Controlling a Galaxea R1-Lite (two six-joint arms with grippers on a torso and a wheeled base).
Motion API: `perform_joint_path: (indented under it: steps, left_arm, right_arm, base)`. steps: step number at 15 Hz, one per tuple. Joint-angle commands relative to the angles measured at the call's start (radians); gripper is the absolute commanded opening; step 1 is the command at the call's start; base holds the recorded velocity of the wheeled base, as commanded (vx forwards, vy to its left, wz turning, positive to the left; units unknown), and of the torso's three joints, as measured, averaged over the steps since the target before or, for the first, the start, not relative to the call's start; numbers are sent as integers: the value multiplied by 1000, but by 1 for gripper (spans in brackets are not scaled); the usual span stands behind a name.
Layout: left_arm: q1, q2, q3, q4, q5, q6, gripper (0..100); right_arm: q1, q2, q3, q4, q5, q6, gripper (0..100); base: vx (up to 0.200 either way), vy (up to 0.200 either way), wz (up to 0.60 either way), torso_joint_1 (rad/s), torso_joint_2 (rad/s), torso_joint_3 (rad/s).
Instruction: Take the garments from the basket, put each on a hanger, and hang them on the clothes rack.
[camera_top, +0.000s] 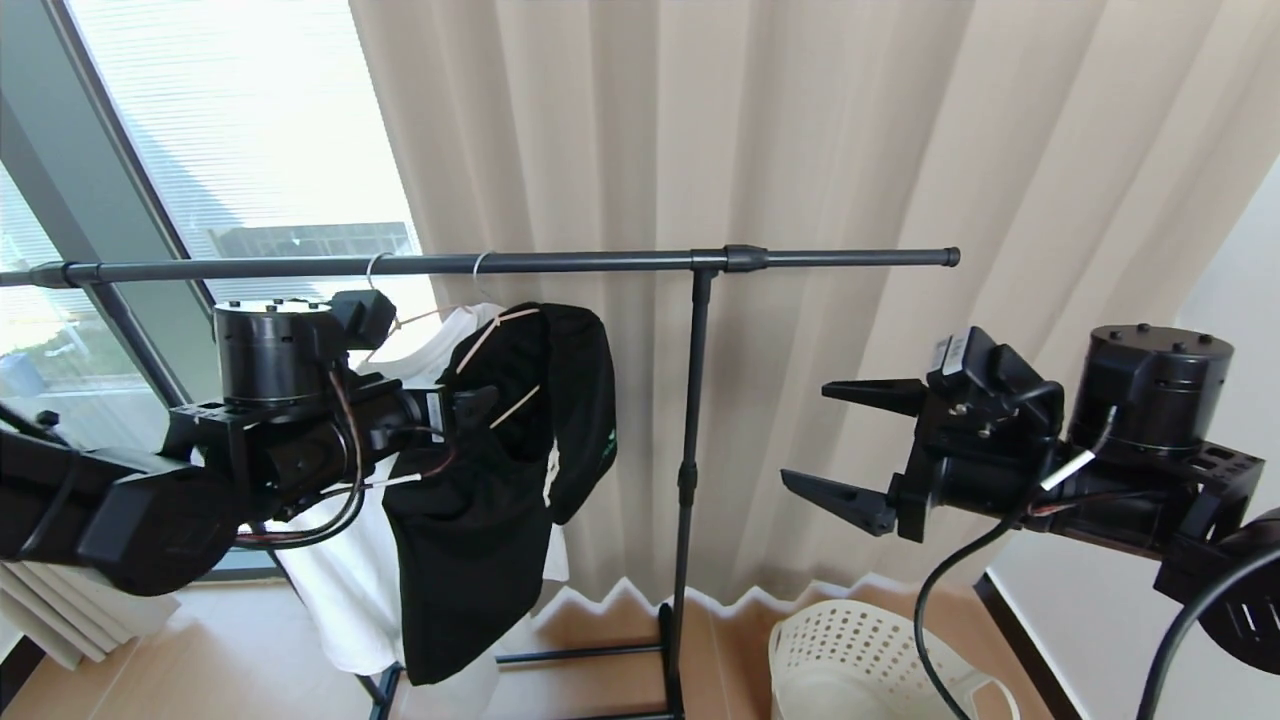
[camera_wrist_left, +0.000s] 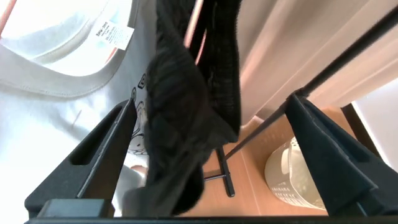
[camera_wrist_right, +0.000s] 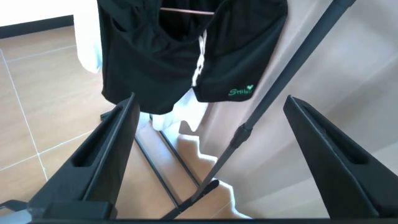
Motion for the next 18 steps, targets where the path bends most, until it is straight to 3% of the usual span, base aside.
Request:
perform_joint_path:
  steps: [1, 13, 15, 17, 18]
  left_arm:
    - [-13, -123, 72, 1, 3, -1, 100]
    - [-31, -514, 459, -4, -1, -4, 100]
    - [-60, -612, 517, -4, 6, -4, 100]
    - [-117, -790, 617, 4, 51, 9, 100]
    - [-123, -883, 675, 38, 111, 61, 100]
  right_arm:
    - [-1, -109, 65, -2, -39, -2, 100]
    - [-4, -459, 317, 12, -124, -2, 100]
    - [-4, -539, 389, 13, -171, -2, 100]
    - [-4, -645, 484, 15, -269, -2, 100]
    - [0, -717, 533, 33, -338, -3, 100]
  base:
    - [0, 0, 0, 0, 0, 0]
    - [0, 0, 0, 0, 0, 0]
    - [0, 0, 0, 0, 0, 0]
    - [0, 0, 0, 0, 0, 0]
    - [0, 0, 0, 0, 0, 0]
